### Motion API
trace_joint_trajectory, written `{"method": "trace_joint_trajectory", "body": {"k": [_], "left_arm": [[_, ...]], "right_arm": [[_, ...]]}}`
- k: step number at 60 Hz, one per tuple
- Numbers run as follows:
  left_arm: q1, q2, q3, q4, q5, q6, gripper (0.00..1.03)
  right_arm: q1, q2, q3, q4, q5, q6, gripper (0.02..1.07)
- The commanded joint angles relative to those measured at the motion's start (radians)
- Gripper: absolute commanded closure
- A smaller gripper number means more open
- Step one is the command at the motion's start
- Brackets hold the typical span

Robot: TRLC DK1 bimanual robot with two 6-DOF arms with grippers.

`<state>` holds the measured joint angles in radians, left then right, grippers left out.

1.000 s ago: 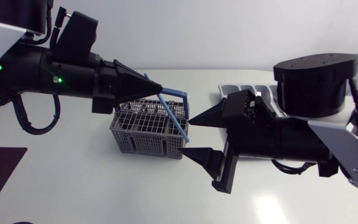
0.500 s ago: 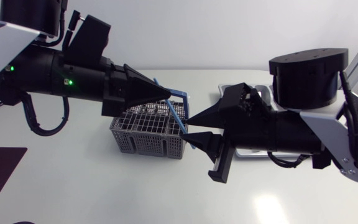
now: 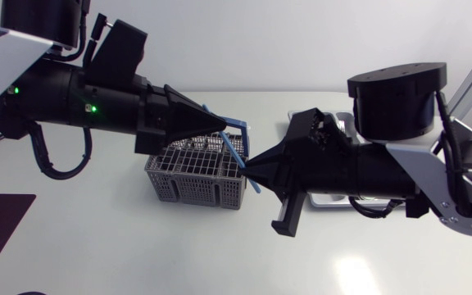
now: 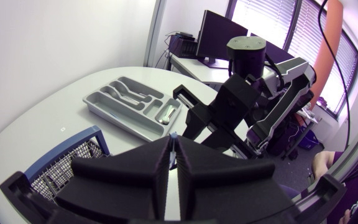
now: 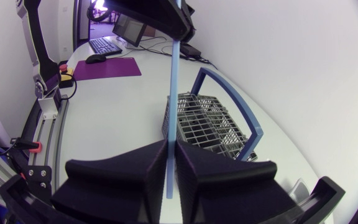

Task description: Unload the cutlery basket into the drawer organizer.

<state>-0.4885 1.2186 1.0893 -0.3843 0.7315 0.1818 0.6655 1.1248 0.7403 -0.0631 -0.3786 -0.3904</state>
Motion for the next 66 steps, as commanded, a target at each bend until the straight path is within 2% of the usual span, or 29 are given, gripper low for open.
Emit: {"method": "trace_joint_trajectory", "body": {"k": [1,3,5,6,9,11,13,22,33,36,37,44,50,60,66], "left_arm": [[-0.005,0.004,0.029,-0.001,0.013,-0.031,0.97],[-0.001,0.004,0.035,-0.001,0.013,-0.041,0.93],[0.004,0.005,0.041,-0.001,0.013,-0.045,0.80],[0.007,0.005,0.046,0.001,0.013,-0.048,0.68],[0.024,0.004,0.055,0.010,0.014,-0.065,0.41],[0.042,0.002,0.064,0.018,0.014,-0.084,0.19],[0.054,-0.002,0.072,0.028,0.014,-0.097,0.03],[0.176,-0.051,0.075,0.150,0.016,-0.211,0.03],[0.327,-0.053,0.095,0.140,0.011,-0.183,0.04],[0.358,-0.045,0.093,0.111,-0.021,-0.139,0.04],[0.363,-0.042,0.087,0.093,-0.063,-0.100,0.04],[0.376,-0.041,0.021,0.090,-0.207,0.001,0.04],[0.392,-0.022,-0.026,0.099,-0.288,0.042,0.04],[0.435,0.016,-0.104,0.133,-0.376,0.096,0.04],[0.479,0.041,-0.132,0.136,-0.380,0.120,0.04]], "right_arm": [[-0.009,0.021,0.025,0.000,-0.011,-0.005,1.01],[-0.009,0.023,0.027,-0.006,-0.013,-0.005,1.01],[-0.009,0.023,0.027,-0.010,-0.016,-0.005,1.01],[-0.007,0.021,0.027,-0.015,-0.016,-0.005,1.01],[-0.007,0.020,0.027,-0.026,-0.016,-0.007,1.01],[-0.007,0.017,0.024,-0.038,-0.016,-0.008,1.01],[-0.009,0.015,0.022,-0.047,-0.016,-0.010,1.01],[-0.063,-0.013,0.007,-0.092,-0.014,-0.028,1.01],[-0.253,0.018,0.039,-0.142,-0.011,-0.036,1.01],[-0.328,0.070,0.071,-0.153,0.004,-0.013,1.01],[-0.362,0.109,0.094,-0.164,0.015,-0.007,1.01],[-0.471,0.257,0.182,-0.181,0.060,0.074,1.01],[-0.530,0.402,0.280,-0.216,0.093,0.160,1.01],[-0.549,0.599,0.396,-0.247,0.178,0.257,1.01],[-0.541,0.681,0.447,-0.280,0.230,0.288,1.01]]}}
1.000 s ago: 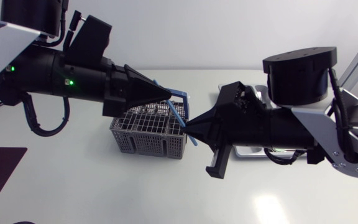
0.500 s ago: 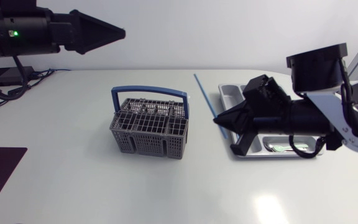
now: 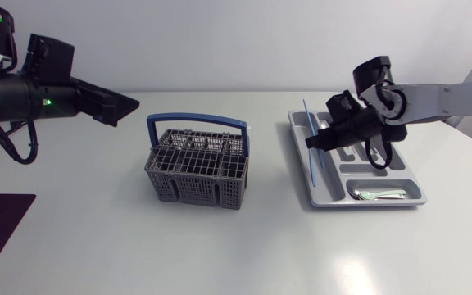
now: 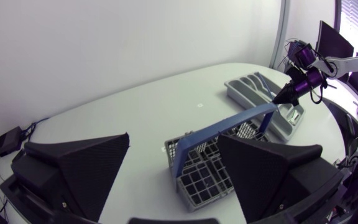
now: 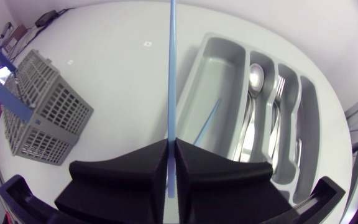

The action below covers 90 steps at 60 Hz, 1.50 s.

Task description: Unload the cutlery basket into the drawer organizer.

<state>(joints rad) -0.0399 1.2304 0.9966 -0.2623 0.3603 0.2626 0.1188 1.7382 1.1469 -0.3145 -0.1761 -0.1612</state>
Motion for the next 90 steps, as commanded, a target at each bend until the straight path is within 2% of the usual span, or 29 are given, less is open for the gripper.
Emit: {"method": "trace_joint_trajectory", "body": {"k": [1,12,17,20,23,32,35,36,42,46,47,55,60,69,90], "left_arm": [[0.035,0.032,-0.044,0.014,-0.014,0.046,0.04],[0.072,0.047,-0.101,0.018,-0.040,0.089,0.04],[0.075,0.053,-0.125,0.021,-0.049,0.104,0.04],[0.075,0.058,-0.136,0.023,-0.058,0.110,0.04],[0.074,0.057,-0.142,0.023,-0.058,0.113,0.04],[0.044,0.037,-0.174,0.021,-0.058,0.121,0.04],[0.037,0.030,-0.179,0.018,-0.058,0.121,0.05],[0.037,0.024,-0.182,0.017,-0.058,0.121,0.05],[-0.005,-0.012,-0.214,0.012,-0.050,0.132,0.14],[-0.048,-0.025,-0.234,0.014,-0.044,0.135,0.29],[-0.057,-0.025,-0.237,0.014,-0.044,0.135,0.34],[-0.104,-0.002,-0.246,0.060,-0.044,0.110,0.78],[-0.135,0.021,-0.243,0.067,-0.044,0.110,0.91],[-0.166,0.070,-0.231,0.084,-0.058,0.106,0.92],[-0.204,0.219,-0.217,0.166,-0.152,0.110,0.92]], "right_arm": [[0.007,0.077,0.050,-0.034,0.030,0.060,1.01],[0.010,0.175,0.109,-0.083,0.081,0.086,1.00],[0.002,0.190,0.106,-0.084,0.081,0.086,0.76],[-0.002,0.190,0.099,-0.083,0.081,0.086,0.54],[-0.001,0.170,0.083,-0.074,0.099,0.084,0.40],[0.044,0.014,-0.019,0.009,0.135,0.083,0.38],[0.079,-0.065,-0.073,0.060,0.130,0.075,0.40],[0.094,-0.089,-0.088,0.071,0.125,0.074,0.44],[0.186,-0.215,-0.170,0.137,0.024,0.045,0.74],[0.242,-0.250,-0.187,0.153,0.003,0.045,0.99],[0.254,-0.253,-0.188,0.153,-0.006,0.045,1.02],[0.344,-0.253,-0.182,0.175,-0.017,0.052,1.02],[0.383,-0.229,-0.167,0.183,-0.017,0.061,1.02],[0.413,-0.181,-0.145,0.186,-0.028,0.063,1.02],[0.470,-0.158,-0.165,0.213,-0.054,0.061,1.02]]}}
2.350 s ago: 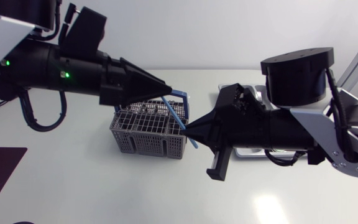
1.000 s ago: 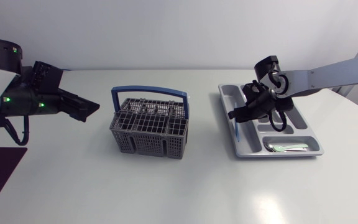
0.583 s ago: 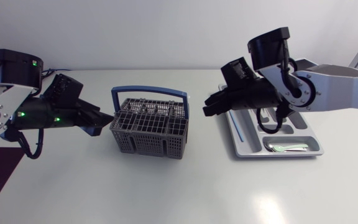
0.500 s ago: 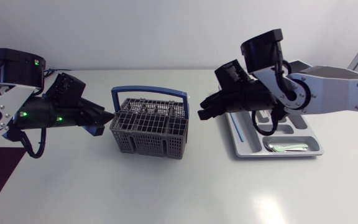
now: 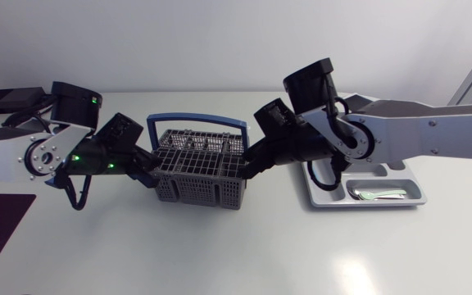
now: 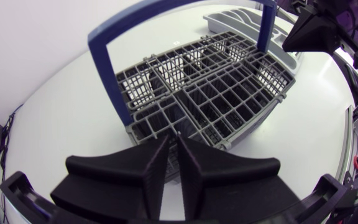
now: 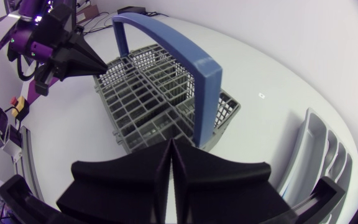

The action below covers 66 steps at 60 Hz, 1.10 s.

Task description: Unload the cutlery basket into the drawer organizer.

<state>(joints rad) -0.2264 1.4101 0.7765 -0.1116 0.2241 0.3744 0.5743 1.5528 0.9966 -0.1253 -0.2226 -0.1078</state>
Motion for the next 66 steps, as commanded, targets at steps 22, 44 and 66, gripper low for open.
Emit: {"method": "trace_joint_trajectory", "body": {"k": [22,44,66], "left_arm": [[-0.070,0.041,0.004,0.020,-0.026,-0.008,0.93],[-0.090,-0.013,-0.033,0.004,-0.026,-0.012,0.93],[-0.105,-0.056,-0.063,-0.003,-0.026,-0.017,0.93]], "right_arm": [[-0.004,0.093,0.005,0.015,0.055,0.000,1.02],[-0.031,0.102,0.019,0.013,0.089,-0.009,1.02],[-0.057,0.128,0.030,0.004,0.118,-0.015,1.02]]}}
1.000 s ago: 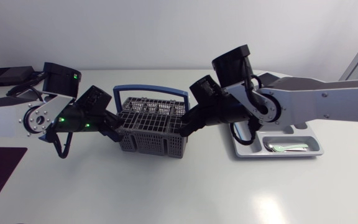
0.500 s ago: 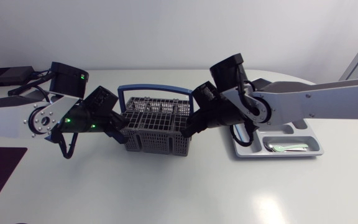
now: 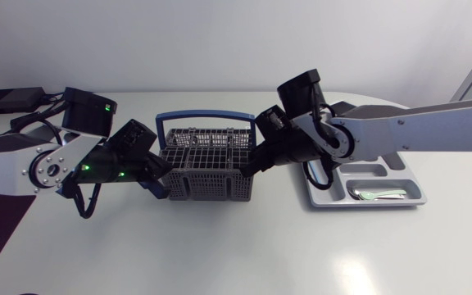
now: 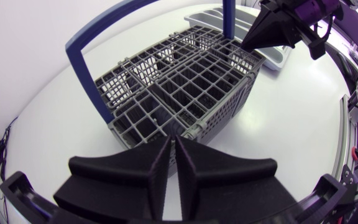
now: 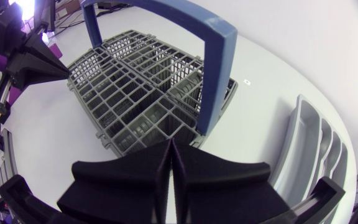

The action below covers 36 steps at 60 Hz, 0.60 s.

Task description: Unload the cutlery basket into the drawer organizer.

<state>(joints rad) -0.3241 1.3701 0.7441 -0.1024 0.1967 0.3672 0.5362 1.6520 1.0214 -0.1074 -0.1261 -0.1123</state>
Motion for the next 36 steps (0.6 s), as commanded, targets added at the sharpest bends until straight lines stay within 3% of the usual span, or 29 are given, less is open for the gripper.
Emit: {"method": "trace_joint_trajectory", "body": {"k": [1,18,24,26,30,36], "left_arm": [[-0.007,-0.017,-0.028,-0.013,0.001,-0.010,0.93],[0.040,-0.137,-0.005,-0.045,0.040,-0.022,0.90],[0.062,-0.194,-0.008,-0.051,0.064,-0.027,0.68],[0.065,-0.213,-0.009,-0.051,0.066,-0.028,0.54],[0.082,-0.235,-0.008,-0.049,0.067,-0.034,0.28],[0.109,-0.249,-0.006,-0.043,0.075,-0.045,0.11]], "right_arm": [[-0.019,0.025,0.002,-0.014,0.022,-0.010,1.02],[0.042,-0.123,-0.070,-0.012,0.040,0.006,1.00],[0.062,-0.195,-0.109,0.002,0.088,0.013,0.88],[0.064,-0.216,-0.121,0.006,0.108,0.013,0.84],[0.059,-0.253,-0.138,0.011,0.135,0.013,0.63],[0.031,-0.299,-0.167,0.023,0.192,-0.001,0.41]]}}
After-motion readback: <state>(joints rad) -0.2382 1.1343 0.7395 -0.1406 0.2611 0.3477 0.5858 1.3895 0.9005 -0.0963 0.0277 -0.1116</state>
